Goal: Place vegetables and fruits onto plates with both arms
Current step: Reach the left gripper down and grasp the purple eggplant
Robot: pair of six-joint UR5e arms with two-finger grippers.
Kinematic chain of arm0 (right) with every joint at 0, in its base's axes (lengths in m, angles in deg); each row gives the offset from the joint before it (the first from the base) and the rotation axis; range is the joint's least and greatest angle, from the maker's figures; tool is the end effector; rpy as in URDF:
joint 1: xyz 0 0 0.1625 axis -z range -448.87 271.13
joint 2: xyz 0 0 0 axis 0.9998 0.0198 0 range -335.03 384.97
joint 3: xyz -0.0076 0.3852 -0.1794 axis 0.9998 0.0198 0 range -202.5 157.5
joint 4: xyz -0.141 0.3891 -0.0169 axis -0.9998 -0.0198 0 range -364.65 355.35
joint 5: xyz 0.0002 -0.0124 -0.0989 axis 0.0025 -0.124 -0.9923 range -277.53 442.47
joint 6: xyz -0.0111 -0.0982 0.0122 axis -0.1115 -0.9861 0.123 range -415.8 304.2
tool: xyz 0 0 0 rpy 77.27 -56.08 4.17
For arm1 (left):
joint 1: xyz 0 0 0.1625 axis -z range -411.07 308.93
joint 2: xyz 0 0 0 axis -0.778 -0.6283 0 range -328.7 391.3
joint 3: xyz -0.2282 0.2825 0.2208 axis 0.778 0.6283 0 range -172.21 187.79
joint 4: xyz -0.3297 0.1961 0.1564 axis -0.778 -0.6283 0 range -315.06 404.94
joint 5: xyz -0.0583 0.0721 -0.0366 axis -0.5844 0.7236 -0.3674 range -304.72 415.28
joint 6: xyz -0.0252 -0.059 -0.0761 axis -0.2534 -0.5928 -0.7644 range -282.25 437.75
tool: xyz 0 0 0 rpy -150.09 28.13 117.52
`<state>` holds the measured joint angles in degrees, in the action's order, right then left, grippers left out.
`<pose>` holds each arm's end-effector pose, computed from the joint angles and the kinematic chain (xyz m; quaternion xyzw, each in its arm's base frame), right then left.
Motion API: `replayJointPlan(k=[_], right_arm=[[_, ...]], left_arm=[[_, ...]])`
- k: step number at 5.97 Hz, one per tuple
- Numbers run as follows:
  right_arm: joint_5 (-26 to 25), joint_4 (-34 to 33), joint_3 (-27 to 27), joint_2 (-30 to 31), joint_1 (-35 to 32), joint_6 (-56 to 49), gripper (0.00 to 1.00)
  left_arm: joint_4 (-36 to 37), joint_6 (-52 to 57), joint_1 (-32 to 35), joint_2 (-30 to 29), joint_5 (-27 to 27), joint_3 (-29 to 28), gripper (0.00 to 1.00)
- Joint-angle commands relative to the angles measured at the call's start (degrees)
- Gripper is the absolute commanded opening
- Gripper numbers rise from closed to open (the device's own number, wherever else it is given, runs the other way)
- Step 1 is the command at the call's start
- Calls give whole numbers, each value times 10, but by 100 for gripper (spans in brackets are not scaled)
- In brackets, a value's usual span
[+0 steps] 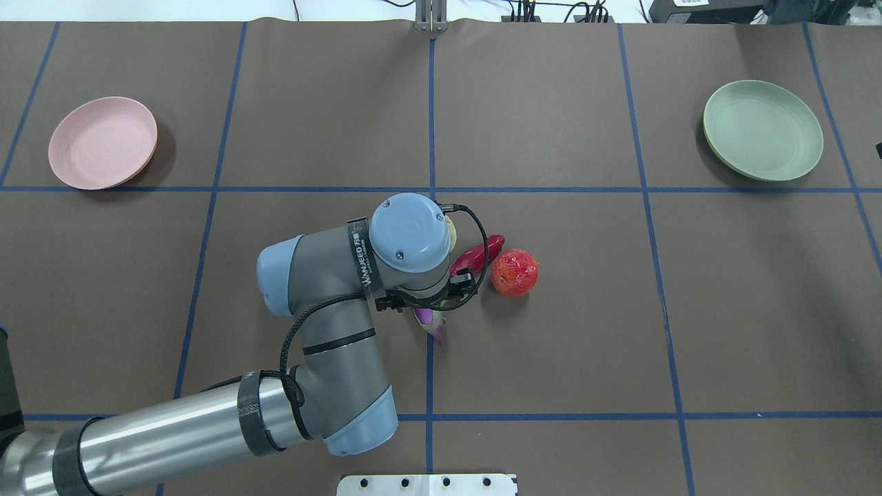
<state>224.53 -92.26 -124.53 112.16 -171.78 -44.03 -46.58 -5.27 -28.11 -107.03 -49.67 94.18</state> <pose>-0.0090 -0.5161 0.5154 0.0618 -0.4501 -0.0294 0.8904 0.6344 -0.3858 0.1636 -0.0150 0.4070 -0.0762 0.9101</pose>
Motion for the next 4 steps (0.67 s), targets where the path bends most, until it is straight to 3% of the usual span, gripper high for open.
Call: replayJointPlan(k=[1, 4], right_arm=[[1, -1, 1, -3, 0, 0, 100], [8, -2, 0, -4, 0, 0, 100]], left_arm=[[-5, 1, -3, -3, 1, -17, 91], [-5, 1, -4, -2, 1, -26, 77]])
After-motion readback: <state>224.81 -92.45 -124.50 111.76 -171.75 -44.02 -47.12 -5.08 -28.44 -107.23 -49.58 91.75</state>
